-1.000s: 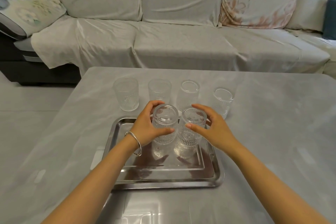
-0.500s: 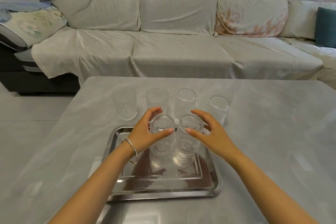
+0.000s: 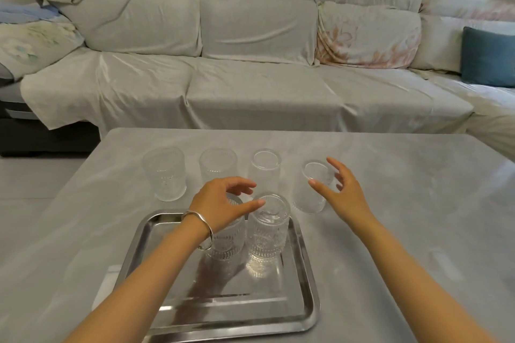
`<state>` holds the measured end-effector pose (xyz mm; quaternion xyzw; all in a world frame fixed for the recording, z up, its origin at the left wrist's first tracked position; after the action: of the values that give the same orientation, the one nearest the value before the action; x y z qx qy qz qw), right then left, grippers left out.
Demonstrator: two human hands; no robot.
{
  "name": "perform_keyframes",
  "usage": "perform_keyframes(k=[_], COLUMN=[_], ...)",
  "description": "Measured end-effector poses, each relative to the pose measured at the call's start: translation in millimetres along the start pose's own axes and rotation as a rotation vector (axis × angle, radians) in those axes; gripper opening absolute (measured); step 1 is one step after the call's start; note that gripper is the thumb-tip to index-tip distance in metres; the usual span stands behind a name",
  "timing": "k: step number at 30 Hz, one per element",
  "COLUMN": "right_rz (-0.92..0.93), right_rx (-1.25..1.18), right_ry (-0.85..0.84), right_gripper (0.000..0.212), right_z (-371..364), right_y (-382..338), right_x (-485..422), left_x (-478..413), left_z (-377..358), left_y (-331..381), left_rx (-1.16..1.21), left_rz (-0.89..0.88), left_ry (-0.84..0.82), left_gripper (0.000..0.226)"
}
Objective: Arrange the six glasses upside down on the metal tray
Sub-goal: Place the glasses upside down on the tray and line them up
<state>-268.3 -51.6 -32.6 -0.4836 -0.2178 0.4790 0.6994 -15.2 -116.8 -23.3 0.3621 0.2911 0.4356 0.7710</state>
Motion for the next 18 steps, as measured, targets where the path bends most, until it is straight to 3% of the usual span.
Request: perform_keyframes(k=[4,11,18], right_rz=[-0.005,0.071,0.253], right_rx=[0.012,0.034,-0.103], right_ry=[-0.030,0.082,0.146], right_gripper=[0.070,0.061,0.065], right_z=[-5,-2,23], right_y=[9,7,-71], right_x=[-10,-8,14], left_x=[0,1,9], left_z=[-1,0,6], left_y=[-2,-2,17], left_rx=[-0.027,-0.021,0.007], left_rz=[0.012,0.017,-0.073], left_ry=[0.011,0.024,0.014], left_gripper=[0.055,0.054,0.067])
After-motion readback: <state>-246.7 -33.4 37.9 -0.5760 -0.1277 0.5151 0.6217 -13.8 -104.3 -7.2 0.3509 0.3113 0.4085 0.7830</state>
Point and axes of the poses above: each hand's wrist, its own x-axis away from the middle knuckle, its own z-axis out of the back of the hand, y = z × x, the point moved 6 cm from there along -x, towards the middle knuckle
